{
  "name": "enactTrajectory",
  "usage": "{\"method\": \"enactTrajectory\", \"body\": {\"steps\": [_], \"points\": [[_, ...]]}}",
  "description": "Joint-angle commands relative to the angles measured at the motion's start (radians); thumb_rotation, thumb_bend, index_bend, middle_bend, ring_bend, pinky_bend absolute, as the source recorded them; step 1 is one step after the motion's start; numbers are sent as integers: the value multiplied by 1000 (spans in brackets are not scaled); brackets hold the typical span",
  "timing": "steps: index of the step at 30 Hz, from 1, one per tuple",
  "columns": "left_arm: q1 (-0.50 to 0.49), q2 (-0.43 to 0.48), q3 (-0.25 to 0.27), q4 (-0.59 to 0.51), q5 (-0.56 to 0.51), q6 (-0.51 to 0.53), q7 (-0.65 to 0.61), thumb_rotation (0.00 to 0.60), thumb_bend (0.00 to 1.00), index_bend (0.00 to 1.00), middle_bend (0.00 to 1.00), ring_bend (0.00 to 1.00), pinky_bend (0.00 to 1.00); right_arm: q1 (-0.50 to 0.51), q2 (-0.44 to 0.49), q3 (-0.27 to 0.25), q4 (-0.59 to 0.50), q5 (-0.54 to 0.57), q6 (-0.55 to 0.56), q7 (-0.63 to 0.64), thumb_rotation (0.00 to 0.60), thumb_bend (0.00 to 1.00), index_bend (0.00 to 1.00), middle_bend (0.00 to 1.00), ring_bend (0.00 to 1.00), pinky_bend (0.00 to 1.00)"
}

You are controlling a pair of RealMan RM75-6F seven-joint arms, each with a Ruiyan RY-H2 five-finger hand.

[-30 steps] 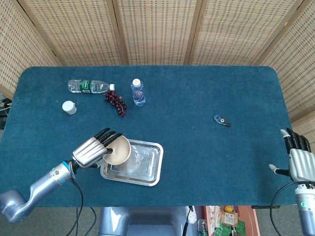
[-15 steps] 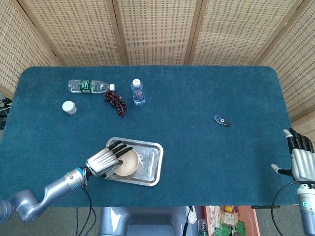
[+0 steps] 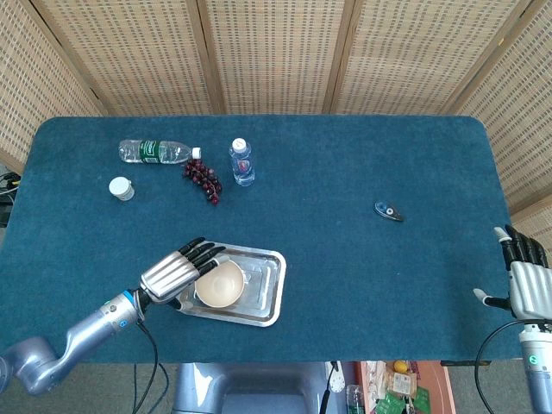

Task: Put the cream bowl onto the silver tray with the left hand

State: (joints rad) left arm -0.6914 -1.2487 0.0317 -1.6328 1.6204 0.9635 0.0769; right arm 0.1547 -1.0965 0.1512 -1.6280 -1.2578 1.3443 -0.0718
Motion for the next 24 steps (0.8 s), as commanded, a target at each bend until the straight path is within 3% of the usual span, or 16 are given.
{"method": "enactTrajectory", "body": {"steps": [1, 5, 10, 15, 24], "points": [[90, 75, -21, -51, -102, 104, 46, 600, 0, 0, 0, 0, 0, -2, 3, -1, -4, -5, 3, 5, 600, 0, 0, 0, 0, 0], [203, 124, -45, -160, -312, 219, 183, 600, 0, 0, 0, 0, 0, -4, 8, -3, -9, -15, 6, 14, 600, 0, 0, 0, 0, 0], [341, 125, -59, -198, -428, 467, 355, 600, 0, 0, 0, 0, 0, -6, 13, -7, -17, -33, 16, 16, 600, 0, 0, 0, 0, 0], [399, 109, -60, -148, -399, 531, 292, 600, 0, 0, 0, 0, 0, -11, 18, -9, -29, -54, 33, 23, 600, 0, 0, 0, 0, 0], [442, 128, -55, -104, -336, 530, 179, 600, 0, 0, 0, 0, 0, -16, 26, -17, -39, -77, 44, 28, 600, 0, 0, 0, 0, 0]]}}
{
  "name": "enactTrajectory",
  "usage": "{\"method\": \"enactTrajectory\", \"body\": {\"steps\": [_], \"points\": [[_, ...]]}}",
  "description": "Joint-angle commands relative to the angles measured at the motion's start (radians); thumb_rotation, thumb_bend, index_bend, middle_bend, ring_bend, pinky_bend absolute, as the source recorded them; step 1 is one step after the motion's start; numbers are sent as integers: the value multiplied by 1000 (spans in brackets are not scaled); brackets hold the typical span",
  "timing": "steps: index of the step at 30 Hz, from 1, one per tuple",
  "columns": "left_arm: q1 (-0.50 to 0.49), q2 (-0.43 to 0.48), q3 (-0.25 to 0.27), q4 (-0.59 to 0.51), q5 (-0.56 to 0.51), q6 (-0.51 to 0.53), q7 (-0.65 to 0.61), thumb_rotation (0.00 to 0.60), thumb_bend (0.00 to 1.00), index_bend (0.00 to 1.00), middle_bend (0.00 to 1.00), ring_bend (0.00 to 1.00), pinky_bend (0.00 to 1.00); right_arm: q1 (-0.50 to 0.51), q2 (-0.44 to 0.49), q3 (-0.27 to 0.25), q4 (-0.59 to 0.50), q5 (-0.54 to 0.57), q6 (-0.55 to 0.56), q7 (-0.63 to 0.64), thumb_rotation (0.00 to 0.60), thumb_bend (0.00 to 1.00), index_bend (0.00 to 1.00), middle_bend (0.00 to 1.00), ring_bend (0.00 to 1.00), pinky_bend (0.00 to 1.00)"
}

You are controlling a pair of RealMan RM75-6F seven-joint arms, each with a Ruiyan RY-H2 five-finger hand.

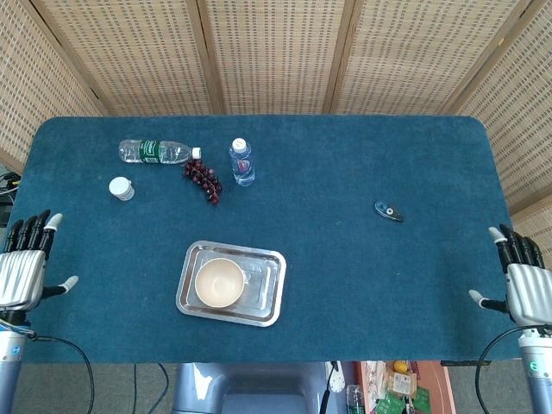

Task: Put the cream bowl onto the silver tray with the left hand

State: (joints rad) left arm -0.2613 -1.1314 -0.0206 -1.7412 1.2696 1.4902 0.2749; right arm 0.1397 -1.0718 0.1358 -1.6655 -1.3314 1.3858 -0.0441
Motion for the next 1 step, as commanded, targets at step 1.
{"method": "enactTrajectory", "body": {"steps": [1], "points": [[15, 15, -4, 4, 20, 5, -26, 600, 0, 0, 0, 0, 0, -2, 2, -3, -2, -6, 4, 1, 600, 0, 0, 0, 0, 0]]}}
